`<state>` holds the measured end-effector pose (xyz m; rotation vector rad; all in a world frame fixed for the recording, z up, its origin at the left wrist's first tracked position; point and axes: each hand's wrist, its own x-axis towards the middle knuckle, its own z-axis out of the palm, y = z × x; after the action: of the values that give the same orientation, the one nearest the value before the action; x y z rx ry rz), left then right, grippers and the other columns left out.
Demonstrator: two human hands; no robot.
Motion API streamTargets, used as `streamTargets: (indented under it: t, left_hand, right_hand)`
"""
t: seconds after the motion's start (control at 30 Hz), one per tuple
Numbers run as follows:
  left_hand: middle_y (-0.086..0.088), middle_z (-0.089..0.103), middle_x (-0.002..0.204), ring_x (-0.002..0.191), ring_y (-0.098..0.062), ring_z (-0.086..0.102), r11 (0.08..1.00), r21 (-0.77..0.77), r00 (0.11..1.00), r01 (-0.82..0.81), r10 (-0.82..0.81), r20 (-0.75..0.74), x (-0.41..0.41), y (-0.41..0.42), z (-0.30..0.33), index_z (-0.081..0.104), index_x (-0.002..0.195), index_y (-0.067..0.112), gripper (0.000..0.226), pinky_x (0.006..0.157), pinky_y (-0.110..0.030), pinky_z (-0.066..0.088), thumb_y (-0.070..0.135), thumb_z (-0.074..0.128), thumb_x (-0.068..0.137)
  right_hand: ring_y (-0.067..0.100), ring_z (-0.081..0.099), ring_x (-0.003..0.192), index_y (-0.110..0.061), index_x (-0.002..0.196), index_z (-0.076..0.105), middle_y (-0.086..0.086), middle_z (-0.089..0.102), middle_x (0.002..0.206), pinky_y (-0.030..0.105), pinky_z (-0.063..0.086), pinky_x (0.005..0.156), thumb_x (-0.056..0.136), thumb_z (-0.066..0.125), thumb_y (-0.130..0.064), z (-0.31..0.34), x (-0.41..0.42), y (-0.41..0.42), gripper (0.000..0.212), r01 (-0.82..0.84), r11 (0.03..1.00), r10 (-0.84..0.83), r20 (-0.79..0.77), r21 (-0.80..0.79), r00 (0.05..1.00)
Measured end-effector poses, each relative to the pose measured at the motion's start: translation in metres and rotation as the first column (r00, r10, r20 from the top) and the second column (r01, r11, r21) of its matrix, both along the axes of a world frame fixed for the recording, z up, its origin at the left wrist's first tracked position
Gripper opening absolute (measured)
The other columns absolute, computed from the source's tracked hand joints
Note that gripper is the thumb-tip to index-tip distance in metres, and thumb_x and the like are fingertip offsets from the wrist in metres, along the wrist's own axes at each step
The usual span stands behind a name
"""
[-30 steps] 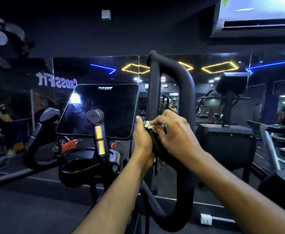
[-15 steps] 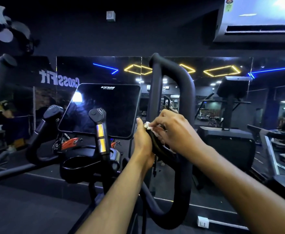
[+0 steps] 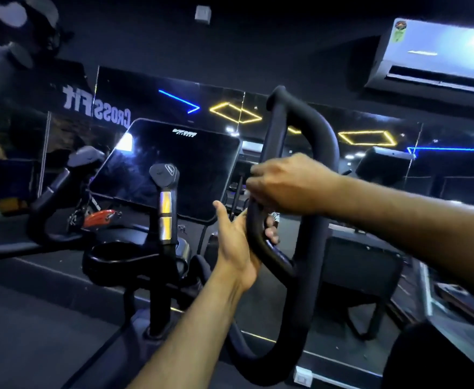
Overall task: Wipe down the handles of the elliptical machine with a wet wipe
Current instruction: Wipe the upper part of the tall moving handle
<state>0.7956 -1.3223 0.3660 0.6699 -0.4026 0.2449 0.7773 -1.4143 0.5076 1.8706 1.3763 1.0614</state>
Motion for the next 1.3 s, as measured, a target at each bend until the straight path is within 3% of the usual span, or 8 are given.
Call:
streamTargets:
  t: [0.1,0.27,0.5,0.67,0.83,1.03,1.2,1.3]
  left_hand:
    - [-0.006,0.053,0.069,0.053,-0.015,0.045,0.999,-0.026,1.0,0.02,-0.019,0.023,0.002,-0.001,-0.001,0.064,0.125,0.004,0.104,0.055,-0.029,0.04,0.084,0.005,0.094]
    - [-0.007,0.046,0.066,0.053,-0.018,0.044,0.999,-0.046,1.0,-0.024,0.024,-0.002,0.001,-0.001,-0.001,0.055,0.094,0.008,0.09,0.053,-0.031,0.041,0.083,0.006,0.095]
    - [-0.007,0.05,0.068,0.053,-0.015,0.043,0.994,-0.11,1.0,0.025,-0.024,0.011,-0.002,-0.005,-0.004,0.066,0.11,0.004,0.099,0.051,-0.027,0.041,0.083,0.006,0.096]
    - [-0.006,0.048,0.065,0.054,-0.016,0.04,0.996,-0.085,1.0,-0.003,0.002,-0.006,-0.001,-0.006,-0.002,0.057,0.088,0.009,0.089,0.052,-0.029,0.038,0.082,0.008,0.097]
    - [-0.004,0.047,0.066,0.054,-0.015,0.039,0.996,-0.089,1.0,-0.004,0.002,-0.014,0.001,-0.007,-0.005,0.064,0.128,-0.002,0.107,0.051,-0.027,0.04,0.083,0.008,0.096]
    - [-0.006,0.049,0.066,0.055,-0.017,0.042,0.995,-0.095,0.999,-0.039,0.035,-0.038,0.005,-0.009,-0.003,0.061,0.097,0.005,0.095,0.05,-0.028,0.041,0.085,0.009,0.094]
    - [-0.016,0.077,0.116,0.104,-0.028,0.076,0.997,0.045,0.991,-0.064,0.069,-0.114,0.003,-0.004,-0.007,0.073,0.124,0.01,0.104,0.078,-0.034,0.06,0.087,0.01,0.092]
    - [-0.017,0.076,0.11,0.097,-0.03,0.075,0.996,0.052,0.993,-0.067,0.071,-0.09,0.001,-0.003,-0.006,0.073,0.12,0.007,0.106,0.077,-0.035,0.058,0.088,0.011,0.091]
  right_hand:
    - [0.029,0.067,0.079,-0.016,0.096,0.059,-0.006,0.041,0.086,0.042,0.051,0.057,0.103,0.047,-0.031,0.017,0.003,0.008,0.02,0.066,0.994,-0.069,0.025,0.09,0.997]
    - [0.024,0.064,0.077,-0.012,0.099,0.058,-0.005,0.045,0.087,0.035,0.044,0.056,0.102,0.048,-0.02,-0.023,-0.011,0.009,0.013,0.058,0.995,-0.063,-0.069,-0.076,0.996]
    - [0.027,0.067,0.08,-0.014,0.1,0.059,-0.005,0.044,0.088,0.041,0.055,0.06,0.101,0.054,-0.024,0.014,0.003,0.012,0.012,0.081,0.996,-0.081,0.009,0.046,0.997]
    - [0.02,0.064,0.081,-0.013,0.105,0.062,-0.001,0.057,0.098,0.03,0.044,0.057,0.102,0.05,-0.02,-0.016,-0.005,0.006,0.013,0.015,0.992,-0.021,-0.046,-0.128,0.999]
    - [0.031,0.067,0.084,-0.014,0.101,0.06,0.002,0.059,0.098,0.037,0.044,0.059,0.105,0.048,-0.03,0.025,0.018,0.005,0.02,0.044,0.984,-0.052,0.041,0.172,0.998]
    - [0.022,0.064,0.08,-0.014,0.1,0.06,0.001,0.057,0.096,0.039,0.057,0.06,0.098,0.058,-0.016,-0.029,0.016,-0.002,0.004,-0.065,0.962,0.08,-0.047,0.264,0.996]
    - [0.019,0.063,0.074,-0.017,0.094,0.063,-0.003,0.059,0.089,0.033,0.049,0.044,0.091,0.068,-0.018,-0.082,0.008,-0.018,0.006,-0.119,0.965,0.149,-0.113,0.232,0.982]
    - [0.019,0.06,0.078,-0.018,0.095,0.063,-0.003,0.058,0.089,0.037,0.051,0.047,0.098,0.061,-0.024,-0.073,0.01,-0.023,0.007,-0.154,0.976,0.174,-0.123,0.156,0.977]
